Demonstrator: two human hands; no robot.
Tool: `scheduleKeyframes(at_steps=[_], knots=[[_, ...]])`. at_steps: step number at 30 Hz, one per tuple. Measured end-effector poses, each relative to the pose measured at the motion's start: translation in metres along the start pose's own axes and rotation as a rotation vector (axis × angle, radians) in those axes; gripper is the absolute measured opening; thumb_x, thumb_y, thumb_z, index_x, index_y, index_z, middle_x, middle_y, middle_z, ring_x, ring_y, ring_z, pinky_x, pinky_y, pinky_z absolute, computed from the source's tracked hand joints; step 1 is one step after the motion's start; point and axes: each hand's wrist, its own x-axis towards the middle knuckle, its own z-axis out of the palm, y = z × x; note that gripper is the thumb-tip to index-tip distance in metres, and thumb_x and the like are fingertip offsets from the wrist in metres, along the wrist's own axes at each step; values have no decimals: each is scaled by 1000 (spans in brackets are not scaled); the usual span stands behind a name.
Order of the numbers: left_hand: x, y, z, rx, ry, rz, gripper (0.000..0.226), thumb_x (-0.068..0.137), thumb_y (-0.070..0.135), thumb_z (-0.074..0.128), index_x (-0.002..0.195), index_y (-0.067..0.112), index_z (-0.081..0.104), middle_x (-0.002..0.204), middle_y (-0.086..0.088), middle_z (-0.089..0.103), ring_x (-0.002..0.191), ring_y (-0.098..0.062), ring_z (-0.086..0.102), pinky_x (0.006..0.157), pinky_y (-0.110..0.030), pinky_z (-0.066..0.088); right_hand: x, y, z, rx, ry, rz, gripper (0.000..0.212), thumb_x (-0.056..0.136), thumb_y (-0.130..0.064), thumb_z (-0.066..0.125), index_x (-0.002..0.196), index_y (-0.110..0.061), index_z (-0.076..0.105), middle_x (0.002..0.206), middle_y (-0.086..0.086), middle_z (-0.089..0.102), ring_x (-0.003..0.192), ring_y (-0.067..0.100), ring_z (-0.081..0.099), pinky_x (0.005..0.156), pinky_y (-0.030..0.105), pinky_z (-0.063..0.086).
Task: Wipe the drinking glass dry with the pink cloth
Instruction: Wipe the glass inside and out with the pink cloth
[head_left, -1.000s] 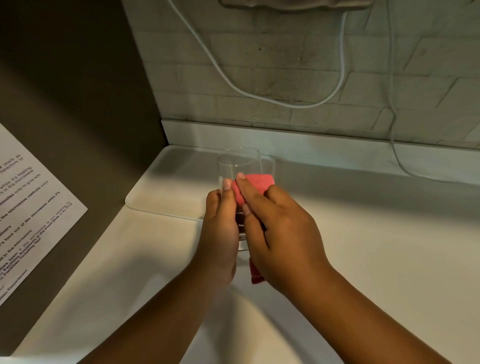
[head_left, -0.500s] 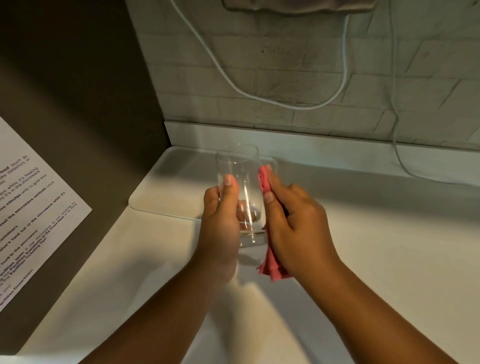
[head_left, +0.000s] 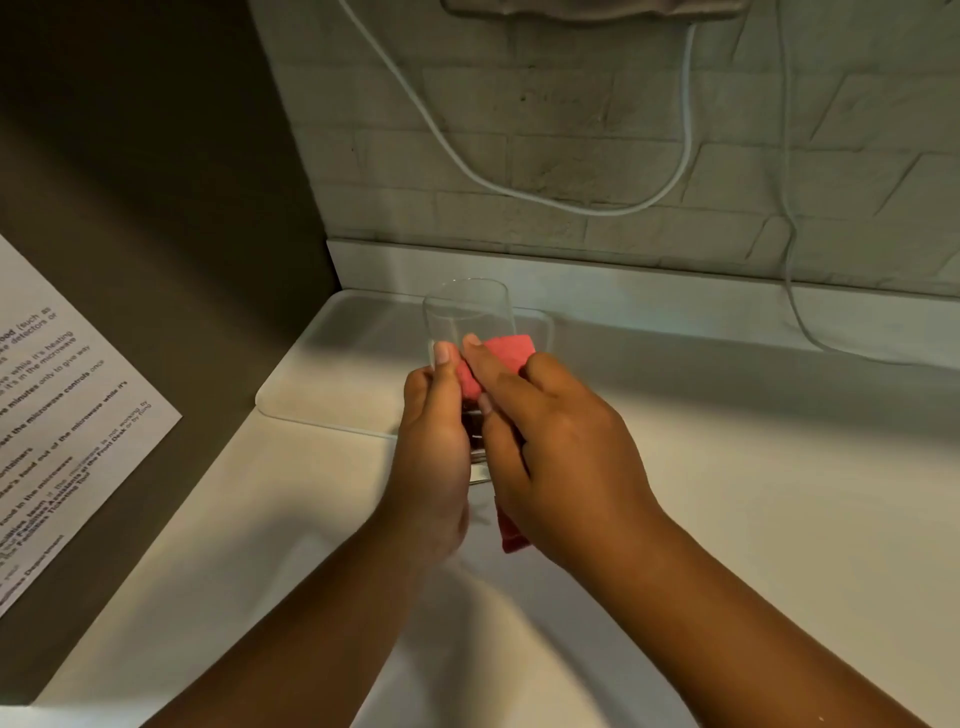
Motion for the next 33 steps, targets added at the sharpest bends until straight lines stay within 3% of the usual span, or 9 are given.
scheduleKeyframes(at_steps=[6, 8, 11, 16, 22, 26, 28, 30, 33], knots=[[1, -5, -2, 63, -31, 88, 46, 105, 62, 36, 121, 26, 60, 106, -5, 80, 94, -18, 79, 72, -33, 61, 12, 6, 6, 137, 43, 32, 47, 101, -33, 40, 148, -35, 44, 114, -4, 62, 91, 14, 60, 72, 28, 55], [-4, -13, 1, 101, -50, 108, 47, 102, 64, 38, 118, 24, 57, 102, -10, 78, 91, -22, 78, 70, -34, 63, 24, 16, 6, 157, 93, 61, 44, 103, -29, 48, 146, -35, 46, 117, -3, 63, 94, 11, 59, 75, 18, 48], [-11, -18, 6, 76, -74, 89, 57, 90, 75, 45, 115, 26, 57, 109, -18, 74, 96, -30, 77, 80, -46, 67, 35, 28, 6, 223, 153, 103, 42, 104, -28, 50, 145, -33, 49, 105, -11, 58, 88, -6, 45, 72, -1, 36], [-9, -19, 4, 117, -57, 121, 46, 87, 72, 42, 109, 34, 57, 103, -12, 74, 98, -34, 75, 84, -57, 64, 25, 33, 13, 319, 197, 163, 44, 104, -38, 41, 148, -38, 41, 94, -20, 51, 81, -3, 51, 72, 0, 37], [-12, -19, 5, 100, -54, 106, 53, 89, 71, 46, 114, 26, 59, 104, -15, 75, 97, -34, 76, 86, -54, 64, 22, 35, 14, 380, 193, 229, 43, 105, -34, 44, 147, -38, 42, 98, -10, 60, 90, -1, 56, 76, 6, 41], [-7, -12, -3, -73, -70, 53, 66, 81, 69, 54, 116, 13, 62, 89, -12, 76, 78, -29, 73, 73, -46, 60, 22, 37, 0, 700, 255, 316, 38, 104, -26, 51, 142, -33, 54, 121, -22, 62, 109, -13, 57, 94, 10, 45], [-2, -8, -11, -247, -147, -16, 65, 82, 67, 57, 116, 12, 62, 83, -8, 73, 72, -25, 70, 70, -40, 57, 19, 38, -11, 820, 310, 327, 36, 104, -23, 52, 139, -30, 57, 127, -23, 63, 116, -11, 57, 98, 14, 46], [1, -6, -17, -401, -252, -88, 62, 84, 65, 60, 115, 11, 64, 85, -10, 72, 73, -25, 70, 67, -38, 58, 13, 40, -20, 860, 340, 314, 35, 105, -21, 51, 137, -30, 57, 131, -25, 62, 123, -8, 54, 105, 21, 45], [3, -9, -22, -579, -406, -194, 67, 84, 66, 65, 119, 8, 67, 98, -19, 70, 83, -34, 68, 73, -42, 59, 3, 44, -25, 868, 339, 308, 36, 105, -19, 49, 139, -28, 56, 130, -33, 58, 125, -10, 51, 106, 15, 40]])
